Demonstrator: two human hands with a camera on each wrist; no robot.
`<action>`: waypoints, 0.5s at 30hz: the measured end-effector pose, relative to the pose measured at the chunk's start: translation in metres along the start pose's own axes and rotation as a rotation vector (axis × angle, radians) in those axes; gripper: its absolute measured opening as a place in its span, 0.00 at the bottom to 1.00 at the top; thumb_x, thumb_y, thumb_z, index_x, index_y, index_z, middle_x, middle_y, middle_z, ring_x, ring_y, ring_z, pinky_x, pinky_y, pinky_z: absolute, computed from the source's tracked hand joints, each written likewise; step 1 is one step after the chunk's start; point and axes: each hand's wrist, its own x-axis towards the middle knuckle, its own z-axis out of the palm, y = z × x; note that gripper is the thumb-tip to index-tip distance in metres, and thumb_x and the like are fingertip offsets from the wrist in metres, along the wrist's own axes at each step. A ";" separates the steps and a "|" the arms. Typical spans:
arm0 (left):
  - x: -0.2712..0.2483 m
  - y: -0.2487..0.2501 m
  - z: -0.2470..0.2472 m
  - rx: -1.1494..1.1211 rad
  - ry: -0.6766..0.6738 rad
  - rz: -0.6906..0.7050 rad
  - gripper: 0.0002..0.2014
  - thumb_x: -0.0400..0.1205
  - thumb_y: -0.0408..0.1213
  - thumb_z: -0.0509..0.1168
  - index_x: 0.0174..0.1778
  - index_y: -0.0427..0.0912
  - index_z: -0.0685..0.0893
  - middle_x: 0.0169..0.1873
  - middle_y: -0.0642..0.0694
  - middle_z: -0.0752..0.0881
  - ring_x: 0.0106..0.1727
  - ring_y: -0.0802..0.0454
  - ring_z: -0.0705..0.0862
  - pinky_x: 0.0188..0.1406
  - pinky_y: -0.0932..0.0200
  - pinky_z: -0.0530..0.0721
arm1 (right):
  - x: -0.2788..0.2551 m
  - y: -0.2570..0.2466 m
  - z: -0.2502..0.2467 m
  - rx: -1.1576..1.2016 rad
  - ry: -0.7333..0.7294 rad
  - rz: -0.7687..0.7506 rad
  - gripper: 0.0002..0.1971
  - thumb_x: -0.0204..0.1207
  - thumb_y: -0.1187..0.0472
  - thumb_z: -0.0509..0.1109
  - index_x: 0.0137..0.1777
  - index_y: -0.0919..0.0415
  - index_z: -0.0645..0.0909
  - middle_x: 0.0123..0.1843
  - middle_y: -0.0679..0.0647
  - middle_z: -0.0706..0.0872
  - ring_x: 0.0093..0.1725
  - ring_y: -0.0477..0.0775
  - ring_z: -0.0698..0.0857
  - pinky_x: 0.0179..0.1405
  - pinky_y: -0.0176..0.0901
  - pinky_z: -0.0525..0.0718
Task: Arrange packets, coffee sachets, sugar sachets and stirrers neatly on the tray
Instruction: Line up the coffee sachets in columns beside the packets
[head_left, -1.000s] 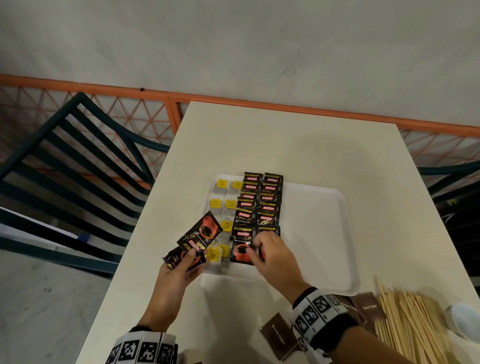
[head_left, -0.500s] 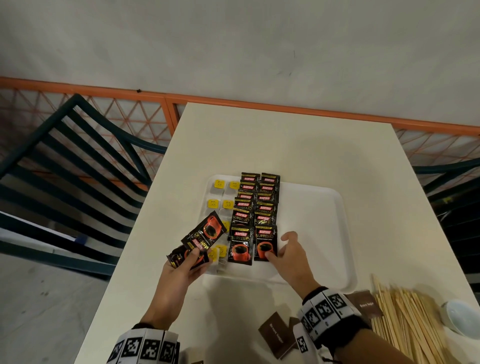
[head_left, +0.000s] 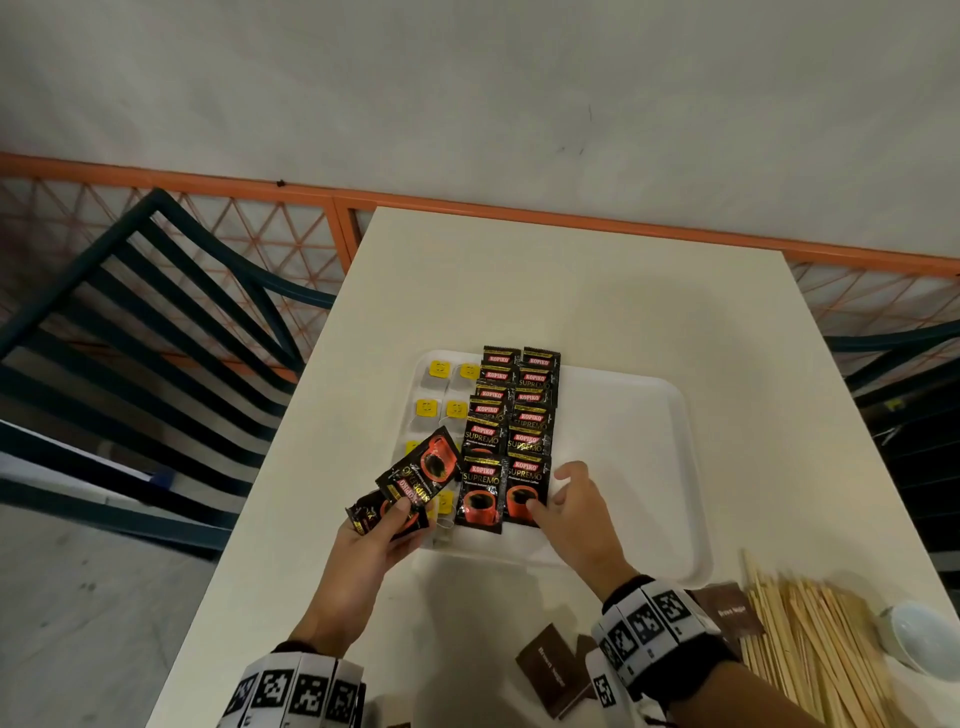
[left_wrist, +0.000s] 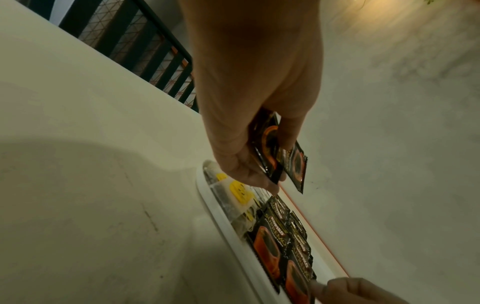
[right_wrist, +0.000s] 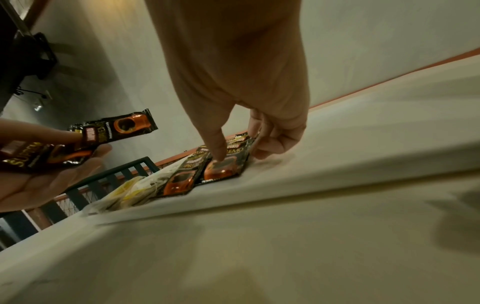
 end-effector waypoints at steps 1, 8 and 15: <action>0.000 0.000 0.001 0.017 -0.004 0.002 0.11 0.82 0.31 0.61 0.59 0.36 0.81 0.48 0.35 0.90 0.52 0.38 0.88 0.59 0.47 0.83 | -0.002 -0.004 -0.002 0.003 0.023 -0.037 0.19 0.74 0.57 0.71 0.60 0.60 0.68 0.45 0.53 0.78 0.41 0.49 0.78 0.32 0.30 0.72; 0.000 0.000 0.010 0.236 -0.111 -0.012 0.09 0.80 0.30 0.65 0.55 0.36 0.83 0.41 0.38 0.90 0.38 0.46 0.90 0.37 0.63 0.87 | -0.018 -0.052 -0.020 0.017 -0.196 -0.481 0.25 0.79 0.54 0.64 0.76 0.45 0.63 0.67 0.38 0.70 0.66 0.39 0.68 0.65 0.30 0.68; 0.000 0.003 0.018 0.388 -0.195 -0.078 0.11 0.82 0.35 0.63 0.59 0.38 0.82 0.45 0.37 0.90 0.45 0.43 0.90 0.46 0.57 0.87 | -0.019 -0.042 -0.017 -0.142 -0.245 -0.470 0.10 0.78 0.57 0.66 0.57 0.55 0.82 0.53 0.47 0.84 0.53 0.43 0.78 0.53 0.34 0.74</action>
